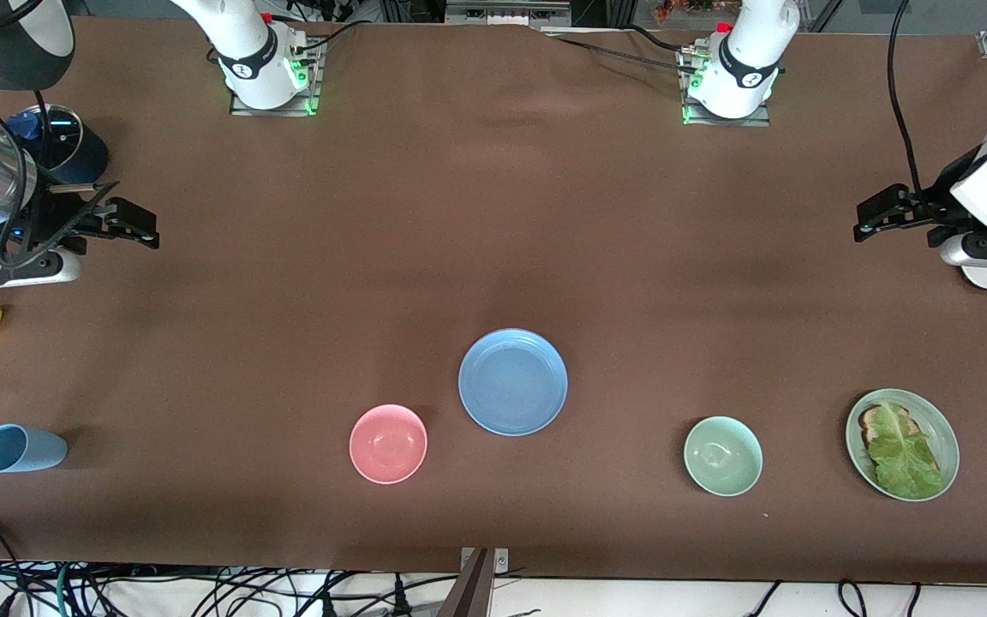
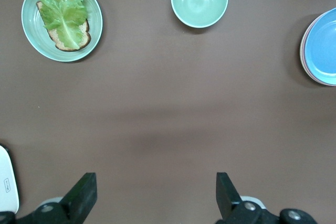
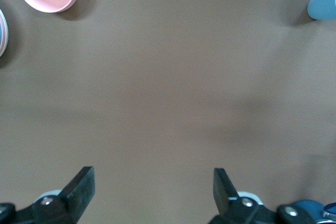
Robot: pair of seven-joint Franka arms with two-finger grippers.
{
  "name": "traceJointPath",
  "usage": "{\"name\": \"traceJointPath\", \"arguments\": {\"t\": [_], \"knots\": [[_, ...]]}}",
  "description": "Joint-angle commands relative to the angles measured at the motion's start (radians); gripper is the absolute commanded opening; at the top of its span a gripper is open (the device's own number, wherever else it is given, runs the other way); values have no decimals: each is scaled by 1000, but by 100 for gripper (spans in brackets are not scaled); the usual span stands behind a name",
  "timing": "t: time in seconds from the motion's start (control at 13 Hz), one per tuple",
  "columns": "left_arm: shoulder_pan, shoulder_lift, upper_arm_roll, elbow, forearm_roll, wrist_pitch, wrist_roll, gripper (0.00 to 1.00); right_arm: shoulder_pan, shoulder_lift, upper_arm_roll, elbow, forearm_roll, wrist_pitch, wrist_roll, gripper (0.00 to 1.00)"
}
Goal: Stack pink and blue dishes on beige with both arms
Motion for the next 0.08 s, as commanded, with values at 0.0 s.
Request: {"name": "traceJointPath", "arguments": {"t": [0.0], "knots": [[3,10,-3,24,9,-5,10,100,-5,-4,2,11,-5,-20,-18,100]]}}
